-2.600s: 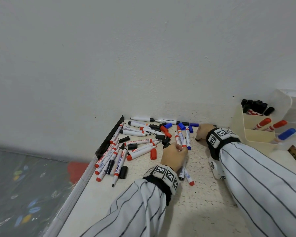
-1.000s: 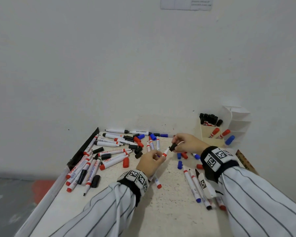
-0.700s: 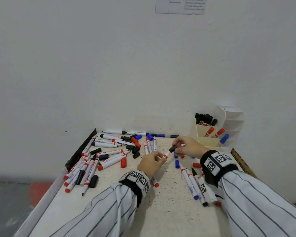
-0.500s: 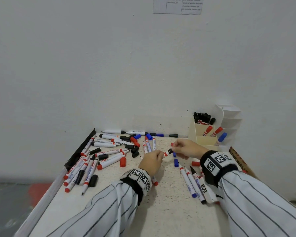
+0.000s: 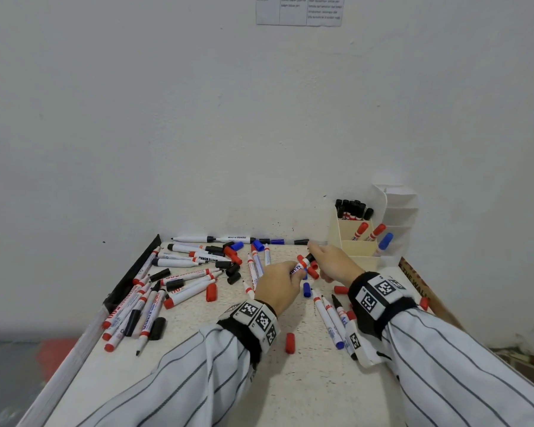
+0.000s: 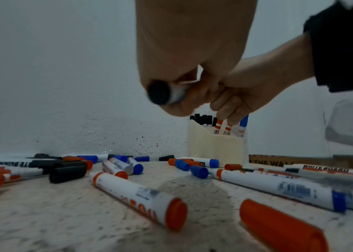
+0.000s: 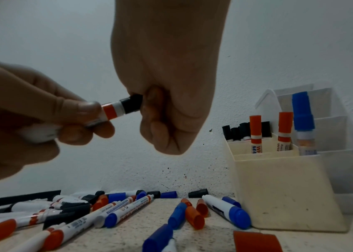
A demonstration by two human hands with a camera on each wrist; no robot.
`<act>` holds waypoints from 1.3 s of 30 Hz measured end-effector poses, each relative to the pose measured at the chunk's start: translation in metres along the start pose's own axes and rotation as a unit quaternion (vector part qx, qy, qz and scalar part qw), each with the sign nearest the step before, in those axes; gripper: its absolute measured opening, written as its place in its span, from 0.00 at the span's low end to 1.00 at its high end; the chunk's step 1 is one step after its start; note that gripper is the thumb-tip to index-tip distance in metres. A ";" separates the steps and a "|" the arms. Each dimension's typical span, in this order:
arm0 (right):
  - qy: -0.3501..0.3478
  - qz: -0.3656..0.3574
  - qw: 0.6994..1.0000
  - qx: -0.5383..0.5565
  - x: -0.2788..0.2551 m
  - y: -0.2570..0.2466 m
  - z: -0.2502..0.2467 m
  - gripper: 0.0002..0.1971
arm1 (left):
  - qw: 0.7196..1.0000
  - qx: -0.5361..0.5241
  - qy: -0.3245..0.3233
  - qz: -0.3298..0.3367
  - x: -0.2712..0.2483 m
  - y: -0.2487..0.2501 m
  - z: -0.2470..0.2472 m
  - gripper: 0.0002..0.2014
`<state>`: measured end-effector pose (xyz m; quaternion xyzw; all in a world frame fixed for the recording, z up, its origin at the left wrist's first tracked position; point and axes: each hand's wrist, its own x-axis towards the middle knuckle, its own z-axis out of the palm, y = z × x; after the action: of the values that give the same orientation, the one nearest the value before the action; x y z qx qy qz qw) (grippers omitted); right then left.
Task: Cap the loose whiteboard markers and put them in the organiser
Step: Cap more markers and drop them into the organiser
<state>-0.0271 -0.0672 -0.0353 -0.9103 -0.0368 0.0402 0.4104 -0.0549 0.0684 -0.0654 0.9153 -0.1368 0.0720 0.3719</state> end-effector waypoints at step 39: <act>0.297 -0.084 0.950 0.049 -0.002 0.034 -0.105 0.06 | 0.920 0.138 -0.312 -0.192 -0.008 0.021 0.045 0.39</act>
<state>-0.0171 -0.1681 0.0087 -0.8535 0.0122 -0.2646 0.4487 -0.0675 0.0240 -0.0855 0.9424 -0.0560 -0.2715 0.1872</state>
